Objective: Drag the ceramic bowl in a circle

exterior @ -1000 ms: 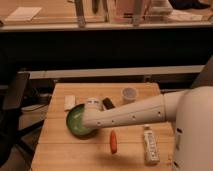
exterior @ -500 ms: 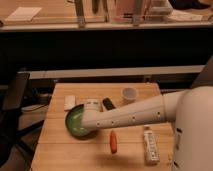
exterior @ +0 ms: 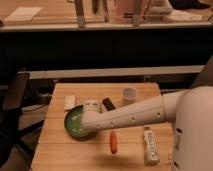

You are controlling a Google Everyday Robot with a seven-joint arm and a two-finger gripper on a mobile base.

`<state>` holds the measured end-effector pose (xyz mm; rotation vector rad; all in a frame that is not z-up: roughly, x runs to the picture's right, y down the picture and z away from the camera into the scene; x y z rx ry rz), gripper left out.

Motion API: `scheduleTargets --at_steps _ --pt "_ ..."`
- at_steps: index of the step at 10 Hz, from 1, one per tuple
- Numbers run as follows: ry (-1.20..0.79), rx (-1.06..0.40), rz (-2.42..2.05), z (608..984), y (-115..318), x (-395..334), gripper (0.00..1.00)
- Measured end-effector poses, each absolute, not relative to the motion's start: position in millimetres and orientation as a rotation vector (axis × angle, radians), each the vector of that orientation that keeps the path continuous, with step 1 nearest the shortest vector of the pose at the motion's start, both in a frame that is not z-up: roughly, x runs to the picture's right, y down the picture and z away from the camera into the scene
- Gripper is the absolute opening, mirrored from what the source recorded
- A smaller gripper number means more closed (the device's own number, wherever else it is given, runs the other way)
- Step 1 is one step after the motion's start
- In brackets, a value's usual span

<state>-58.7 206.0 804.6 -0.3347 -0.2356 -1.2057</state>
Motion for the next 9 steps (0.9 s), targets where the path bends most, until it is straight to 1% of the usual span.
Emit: scheduleTargets --at_steps 9 --pt "-0.253 -0.329 -1.213 800.8 205.6 -71.0 0.03"
